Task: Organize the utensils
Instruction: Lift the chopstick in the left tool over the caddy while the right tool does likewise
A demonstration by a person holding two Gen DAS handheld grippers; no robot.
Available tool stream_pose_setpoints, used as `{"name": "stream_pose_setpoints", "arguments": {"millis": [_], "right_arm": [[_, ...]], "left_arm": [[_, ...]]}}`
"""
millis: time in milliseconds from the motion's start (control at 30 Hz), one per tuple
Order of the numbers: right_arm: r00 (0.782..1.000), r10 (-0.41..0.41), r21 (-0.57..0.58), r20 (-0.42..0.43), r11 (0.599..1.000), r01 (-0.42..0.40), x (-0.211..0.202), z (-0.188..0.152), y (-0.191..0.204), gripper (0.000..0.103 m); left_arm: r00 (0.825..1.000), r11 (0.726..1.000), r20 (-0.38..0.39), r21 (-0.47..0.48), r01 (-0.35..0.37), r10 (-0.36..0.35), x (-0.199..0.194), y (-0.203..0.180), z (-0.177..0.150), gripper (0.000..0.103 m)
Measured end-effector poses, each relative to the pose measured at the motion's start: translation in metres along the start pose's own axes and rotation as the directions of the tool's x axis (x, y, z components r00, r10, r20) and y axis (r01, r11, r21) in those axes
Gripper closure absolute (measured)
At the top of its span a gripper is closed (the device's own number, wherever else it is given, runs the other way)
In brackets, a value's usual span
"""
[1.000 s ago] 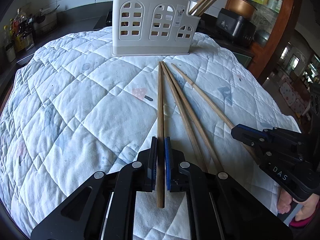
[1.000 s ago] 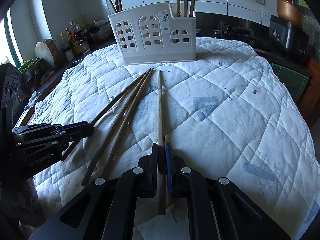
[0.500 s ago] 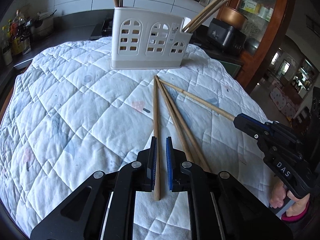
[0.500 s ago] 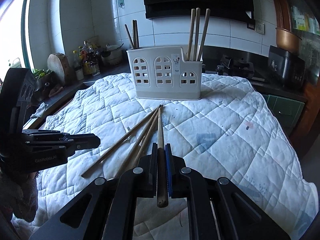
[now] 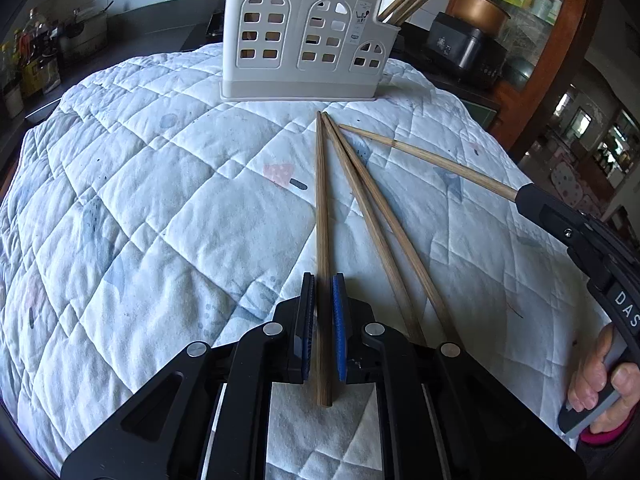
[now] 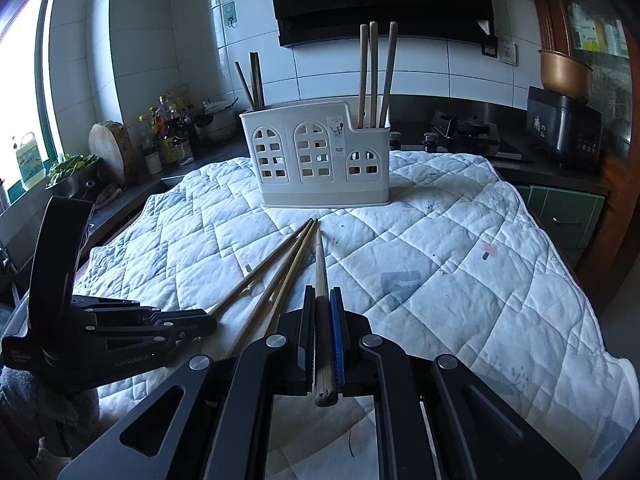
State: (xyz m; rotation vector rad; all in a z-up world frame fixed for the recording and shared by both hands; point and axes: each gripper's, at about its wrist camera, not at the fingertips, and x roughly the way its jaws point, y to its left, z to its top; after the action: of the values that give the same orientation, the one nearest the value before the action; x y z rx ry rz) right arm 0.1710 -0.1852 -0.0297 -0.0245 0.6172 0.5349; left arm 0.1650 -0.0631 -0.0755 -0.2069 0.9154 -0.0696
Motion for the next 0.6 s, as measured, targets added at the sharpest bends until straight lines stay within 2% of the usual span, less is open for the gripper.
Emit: {"name": "stream_pose_setpoints", "arguments": {"millis": [133,233,433,600], "right_arm": [[1.0,-0.007,0.016,0.029,1.0,0.007,-0.005,0.001,-0.004,0.096],[0.999,-0.007,0.03,0.048,1.0,0.006,-0.009,0.002,-0.007,0.096],[0.996,0.017,0.072,0.088,0.997,-0.023,-0.02,0.009,-0.013,0.096],[0.996,0.006,0.018,0.091,1.0,-0.008,-0.028,0.024,0.0,0.096]], "left_arm": [[1.0,1.0,0.014,0.007,-0.017,0.017,-0.003,-0.001,0.002,0.097],[0.998,0.999,0.062,0.009,-0.031,0.03,-0.018,0.0,0.006,0.097],[0.983,1.0,0.184,0.022,-0.011,0.007,-0.06,0.003,0.021,0.097],[0.975,0.999,0.219,0.04,0.035,-0.043,-0.081,0.005,0.032,0.097]]}}
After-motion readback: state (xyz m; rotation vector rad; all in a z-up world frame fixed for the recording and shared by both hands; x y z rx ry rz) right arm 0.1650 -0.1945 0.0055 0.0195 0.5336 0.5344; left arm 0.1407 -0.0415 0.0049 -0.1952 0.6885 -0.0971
